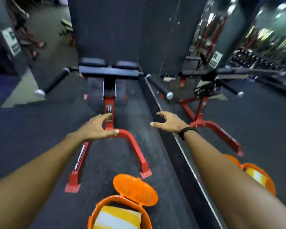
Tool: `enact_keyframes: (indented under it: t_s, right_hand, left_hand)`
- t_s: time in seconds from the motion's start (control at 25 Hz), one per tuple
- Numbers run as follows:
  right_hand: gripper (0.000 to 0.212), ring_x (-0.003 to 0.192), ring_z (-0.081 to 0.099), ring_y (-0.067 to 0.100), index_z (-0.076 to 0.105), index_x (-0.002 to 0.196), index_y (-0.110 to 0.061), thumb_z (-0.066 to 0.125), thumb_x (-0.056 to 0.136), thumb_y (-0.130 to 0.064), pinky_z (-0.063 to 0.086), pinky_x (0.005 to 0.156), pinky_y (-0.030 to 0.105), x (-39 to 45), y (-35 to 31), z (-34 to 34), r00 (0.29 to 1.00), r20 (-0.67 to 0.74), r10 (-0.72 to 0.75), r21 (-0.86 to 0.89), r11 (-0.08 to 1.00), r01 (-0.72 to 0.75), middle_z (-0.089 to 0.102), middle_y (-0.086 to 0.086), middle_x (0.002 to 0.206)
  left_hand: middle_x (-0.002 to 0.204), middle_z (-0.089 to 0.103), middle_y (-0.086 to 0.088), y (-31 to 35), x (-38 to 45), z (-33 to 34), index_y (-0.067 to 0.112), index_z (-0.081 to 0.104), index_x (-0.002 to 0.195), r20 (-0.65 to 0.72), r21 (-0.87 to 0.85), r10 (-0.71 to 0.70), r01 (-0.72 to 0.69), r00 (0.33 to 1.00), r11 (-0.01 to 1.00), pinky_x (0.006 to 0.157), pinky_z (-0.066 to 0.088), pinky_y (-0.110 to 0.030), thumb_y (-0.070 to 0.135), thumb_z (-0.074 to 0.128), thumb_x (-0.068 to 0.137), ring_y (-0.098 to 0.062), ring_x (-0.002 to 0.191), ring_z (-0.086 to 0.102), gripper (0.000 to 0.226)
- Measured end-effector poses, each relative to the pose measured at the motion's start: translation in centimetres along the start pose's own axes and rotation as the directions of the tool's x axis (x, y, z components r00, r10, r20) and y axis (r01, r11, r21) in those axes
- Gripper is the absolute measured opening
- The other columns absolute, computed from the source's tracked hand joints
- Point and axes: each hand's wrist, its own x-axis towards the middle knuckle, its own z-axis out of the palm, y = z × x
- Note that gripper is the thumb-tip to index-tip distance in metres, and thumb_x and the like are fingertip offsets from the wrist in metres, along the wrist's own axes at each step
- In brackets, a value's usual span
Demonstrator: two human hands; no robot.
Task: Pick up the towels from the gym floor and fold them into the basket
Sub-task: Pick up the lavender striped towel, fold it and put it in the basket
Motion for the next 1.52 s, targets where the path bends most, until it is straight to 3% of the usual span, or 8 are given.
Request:
enact_keyframes:
  t_s: [0.08, 0.24, 0.4, 0.64, 0.76, 0.84, 1.04, 1.52]
  right_hand:
    - [0.075, 0.130, 0.046, 0.020, 0.047, 0.137, -0.018, 0.069, 0.077, -0.057, 0.036, 0.108, 0.032, -1.6, -2.9, -5.1, 0.997, -0.069, -0.033, 0.007, 0.999, 0.033, 0.048, 0.003, 0.143]
    - [0.073, 0.127, 0.048, 0.021, 0.046, 0.138, -0.019, 0.068, 0.079, -0.055, 0.037, 0.101, 0.029, -4.9, -6.7, -11.2, 0.980, -0.153, -0.127, -0.038, 0.992, 0.123, 0.051, 0.003, 0.138]
    - [0.072, 0.130, 0.046, 0.021, 0.044, 0.140, -0.016, 0.070, 0.081, -0.048, 0.035, 0.104, 0.029, -8.0, -9.2, -13.5, 0.955, -0.175, -0.240, -0.037, 0.971, 0.237, 0.048, 0.004, 0.142]
    - [0.076, 0.132, 0.043, 0.021, 0.041, 0.141, -0.018, 0.068, 0.079, -0.053, 0.035, 0.109, 0.037, -10.7, -13.9, -14.4, 0.892, -0.094, -0.443, -0.083, 0.896, 0.436, 0.045, 0.003, 0.145]
    - [0.075, 0.133, 0.042, 0.023, 0.041, 0.141, -0.018, 0.068, 0.080, -0.053, 0.036, 0.109, 0.038, -13.3, -17.9, -13.4, 0.825, -0.028, -0.564, -0.071, 0.825, 0.561, 0.044, 0.004, 0.146]
    - [0.076, 0.133, 0.041, 0.022, 0.041, 0.141, -0.017, 0.068, 0.080, -0.053, 0.035, 0.109, 0.037, -15.3, -21.0, -12.0, 0.779, 0.017, -0.627, -0.055, 0.777, 0.627, 0.043, 0.005, 0.147]
    - [0.080, 0.134, 0.041, 0.021, 0.040, 0.143, -0.016, 0.069, 0.079, -0.054, 0.035, 0.109, 0.033, -20.9, -29.6, -6.3, 0.604, 0.132, -0.786, 0.001, 0.609, 0.793, 0.043, 0.005, 0.147]
    - [0.076, 0.135, 0.040, 0.021, 0.040, 0.142, -0.018, 0.069, 0.080, -0.051, 0.032, 0.108, 0.033, -40.8, -49.1, 8.5, 0.120, 0.346, -0.930, 0.221, 0.205, 0.953, 0.041, 0.007, 0.147]
  left_hand:
    - [0.147, 0.044, -0.006, 2.5, -1.6, -5.2, 0.020, 0.035, 0.146, -0.060, 0.014, 0.007, -0.006, 0.998, 1.000, 0.111, 0.028, -0.031, 0.062, 0.069, 0.072, -0.021, 0.136, 0.040, 0.091]
    - [0.143, 0.049, -0.002, 5.9, -5.9, -12.6, 0.022, 0.038, 0.144, -0.136, 0.037, 0.015, -0.010, 0.991, 0.999, 0.110, 0.032, -0.032, 0.084, 0.058, 0.052, -0.020, 0.132, 0.045, 0.113]
    - [0.144, 0.048, -0.005, 8.6, -11.4, -16.5, 0.019, 0.040, 0.144, -0.253, 0.026, -0.012, 0.019, 0.968, 0.999, 0.109, 0.033, -0.030, 0.063, 0.071, 0.070, -0.021, 0.132, 0.045, 0.092]
    - [0.138, 0.053, -0.004, 11.1, -22.0, -18.8, 0.024, 0.040, 0.143, -0.393, 0.009, -0.177, 0.196, 0.902, 0.981, 0.103, 0.039, -0.032, 0.086, 0.060, 0.044, -0.020, 0.126, 0.050, 0.118]
    - [0.138, 0.052, -0.002, 11.8, -29.0, -18.7, 0.023, 0.041, 0.143, -0.459, -0.018, -0.272, 0.297, 0.846, 0.955, 0.102, 0.037, -0.029, 0.075, 0.069, 0.060, -0.019, 0.127, 0.049, 0.102]
    - [0.140, 0.051, -0.003, 11.7, -34.1, -18.6, 0.023, 0.041, 0.143, -0.524, -0.019, -0.338, 0.386, 0.782, 0.922, 0.103, 0.035, -0.028, 0.063, 0.069, 0.071, -0.019, 0.129, 0.047, 0.087]
    - [0.138, 0.053, -0.002, 11.5, -47.2, -18.9, 0.027, 0.042, 0.141, -0.623, -0.091, -0.512, 0.595, 0.592, 0.799, 0.107, 0.036, -0.032, 0.094, 0.053, 0.035, -0.017, 0.128, 0.049, 0.125]
    - [0.140, 0.051, -0.002, 12.3, -78.7, -14.6, 0.025, 0.040, 0.143, -0.709, -0.357, -0.699, 0.808, 0.093, 0.469, 0.110, 0.036, -0.036, 0.082, 0.062, 0.055, -0.018, 0.129, 0.047, 0.107]
